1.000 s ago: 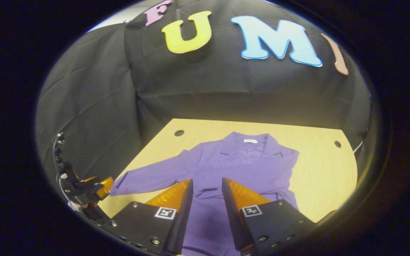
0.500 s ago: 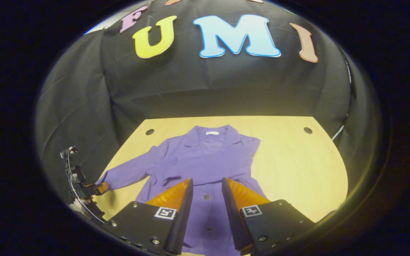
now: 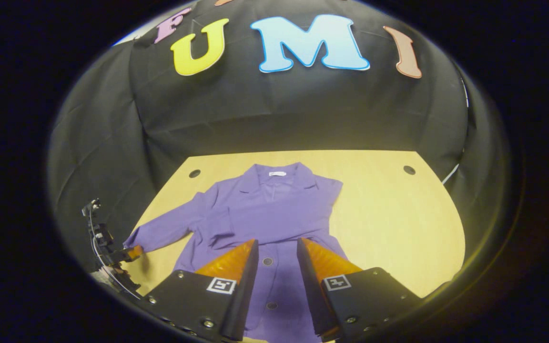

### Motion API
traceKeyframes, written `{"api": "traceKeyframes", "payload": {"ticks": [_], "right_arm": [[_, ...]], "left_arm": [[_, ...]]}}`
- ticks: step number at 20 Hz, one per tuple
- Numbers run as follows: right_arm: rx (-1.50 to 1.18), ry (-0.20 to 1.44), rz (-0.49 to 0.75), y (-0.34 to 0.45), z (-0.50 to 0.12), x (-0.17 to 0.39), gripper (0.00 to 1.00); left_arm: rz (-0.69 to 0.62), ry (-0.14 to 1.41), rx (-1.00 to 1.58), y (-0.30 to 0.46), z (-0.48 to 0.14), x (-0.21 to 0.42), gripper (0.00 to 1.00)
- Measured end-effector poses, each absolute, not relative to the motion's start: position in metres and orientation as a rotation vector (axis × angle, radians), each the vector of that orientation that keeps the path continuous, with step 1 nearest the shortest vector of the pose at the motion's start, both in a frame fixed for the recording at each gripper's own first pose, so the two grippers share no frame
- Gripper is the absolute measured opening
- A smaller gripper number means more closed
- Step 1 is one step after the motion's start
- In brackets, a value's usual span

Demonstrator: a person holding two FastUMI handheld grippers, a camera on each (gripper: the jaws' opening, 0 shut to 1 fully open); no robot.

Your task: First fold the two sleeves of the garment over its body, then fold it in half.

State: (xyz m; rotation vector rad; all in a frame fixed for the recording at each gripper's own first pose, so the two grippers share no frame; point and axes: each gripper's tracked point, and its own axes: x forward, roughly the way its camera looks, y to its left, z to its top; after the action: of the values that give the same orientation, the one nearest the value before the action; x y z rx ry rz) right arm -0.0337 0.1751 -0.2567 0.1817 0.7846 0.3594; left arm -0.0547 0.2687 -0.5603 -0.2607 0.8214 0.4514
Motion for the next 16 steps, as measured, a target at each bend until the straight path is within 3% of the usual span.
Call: {"api": "traceKeyframes", "payload": {"ticks": [5, 7, 11, 16], "right_arm": [[0.195, 0.793, 0.388, 0.182, -0.258, -0.032, 0.52], [0.196, 0.791, 0.388, 0.180, -0.258, -0.030, 0.52], [0.201, 0.787, 0.377, 0.170, -0.259, -0.026, 0.52], [0.220, 0.780, 0.357, 0.157, -0.263, -0.024, 0.52]], "left_arm": [[0.460, 0.854, -0.214, 0.258, -0.558, -0.045, 0.17], [0.462, 0.878, -0.203, 0.257, -0.557, -0.044, 0.08], [0.448, 0.885, -0.151, 0.251, -0.549, -0.036, 0.08], [0.359, 0.790, -0.098, 0.218, -0.495, 0.002, 0.07]]}}
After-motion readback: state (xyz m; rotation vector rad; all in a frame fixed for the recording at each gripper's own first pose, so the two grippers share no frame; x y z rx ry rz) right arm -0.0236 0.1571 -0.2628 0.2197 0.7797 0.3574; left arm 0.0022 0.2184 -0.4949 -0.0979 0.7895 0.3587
